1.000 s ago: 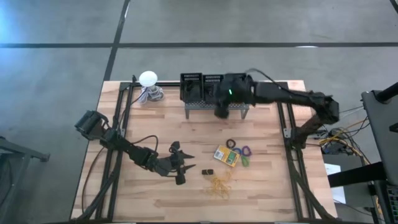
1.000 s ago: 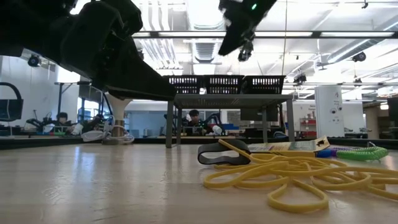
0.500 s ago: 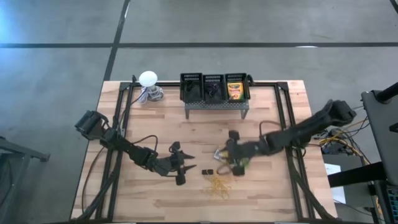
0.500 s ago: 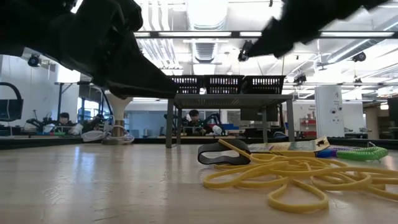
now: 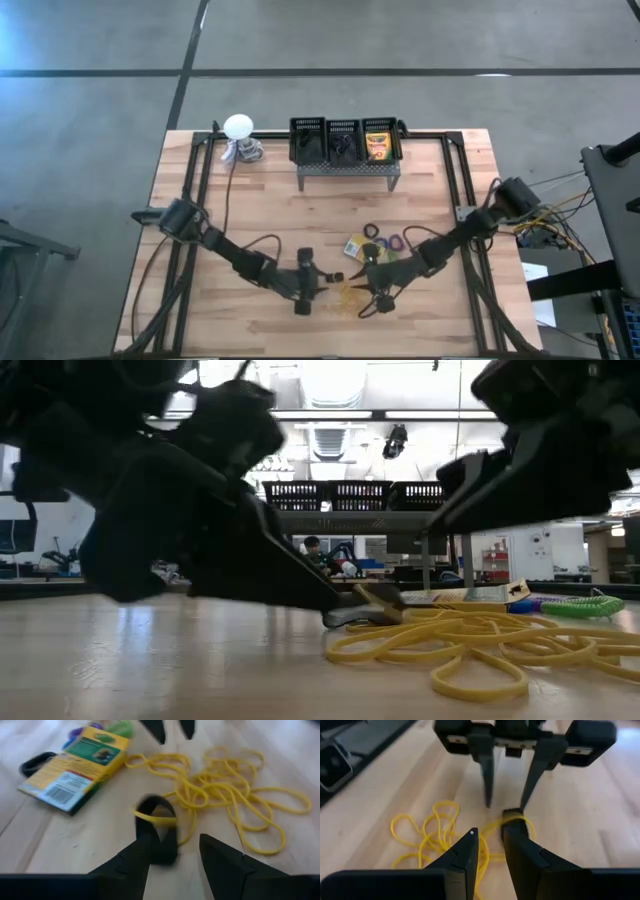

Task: Pick & Place Office Desk Supplies
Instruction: Put the black rubber band into the left black bin on the shelf

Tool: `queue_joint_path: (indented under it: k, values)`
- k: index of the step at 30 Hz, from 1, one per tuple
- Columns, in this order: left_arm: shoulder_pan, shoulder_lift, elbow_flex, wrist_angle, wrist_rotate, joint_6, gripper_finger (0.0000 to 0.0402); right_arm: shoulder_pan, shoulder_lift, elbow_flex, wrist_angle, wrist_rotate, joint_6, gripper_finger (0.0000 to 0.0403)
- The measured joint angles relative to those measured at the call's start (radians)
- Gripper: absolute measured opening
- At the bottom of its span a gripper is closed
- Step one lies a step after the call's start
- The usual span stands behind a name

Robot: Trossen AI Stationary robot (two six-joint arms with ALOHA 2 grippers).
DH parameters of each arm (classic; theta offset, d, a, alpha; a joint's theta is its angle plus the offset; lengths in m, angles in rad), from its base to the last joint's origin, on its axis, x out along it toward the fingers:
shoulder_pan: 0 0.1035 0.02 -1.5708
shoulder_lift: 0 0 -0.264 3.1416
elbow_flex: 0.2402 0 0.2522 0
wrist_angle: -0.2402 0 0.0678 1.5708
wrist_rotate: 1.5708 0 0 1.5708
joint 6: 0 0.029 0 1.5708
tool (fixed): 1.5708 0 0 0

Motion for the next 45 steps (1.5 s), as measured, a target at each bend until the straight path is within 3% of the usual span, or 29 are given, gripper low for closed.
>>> queue_joint_path:
  k: [4,12,15,21,27,30,35,41,45]
  values:
    - [0.005,0.026,0.063,-0.112,-0.022,0.03,0.0173,0.0,0.038,0.018,-0.009,-0.002,-0.01,0.008]
    - [0.012,0.025,0.084,-0.176,-0.187,0.015,0.0164,-0.002,0.04,0.036,-0.005,0.0,-0.037,0.0068]
    - [0.011,0.025,0.083,-0.179,-0.189,0.014,0.0128,-0.002,0.04,0.036,-0.007,0.0,-0.038,0.0068]
    - [0.011,-0.005,0.083,-0.193,-0.186,0.007,0.0016,-0.002,0.038,0.036,-0.011,0.0,-0.038,0.0069]
    - [0.009,-0.165,0.084,-0.343,-0.18,-0.082,0.001,-0.002,0.038,0.035,-0.015,0.0,-0.038,0.0061]
    - [0.022,-0.279,0.084,-0.497,-0.1,-0.19,0.001,-0.002,0.038,0.035,-0.02,0.0,-0.042,0.0059]
    - [0.092,-0.407,0.114,-0.789,0.138,-0.396,0.0008,-0.005,0.038,0.035,-0.02,0.0,-0.043,0.0059]
    - [0.206,-0.389,0.177,-1.226,0.401,-0.542,0.0007,-0.005,0.038,0.034,-0.017,0.0,-0.04,0.0058]
    - [0.268,-0.361,0.202,-1.43,0.465,-0.578,0.0006,-0.005,0.038,0.034,-0.009,0.0,-0.041,0.0061]
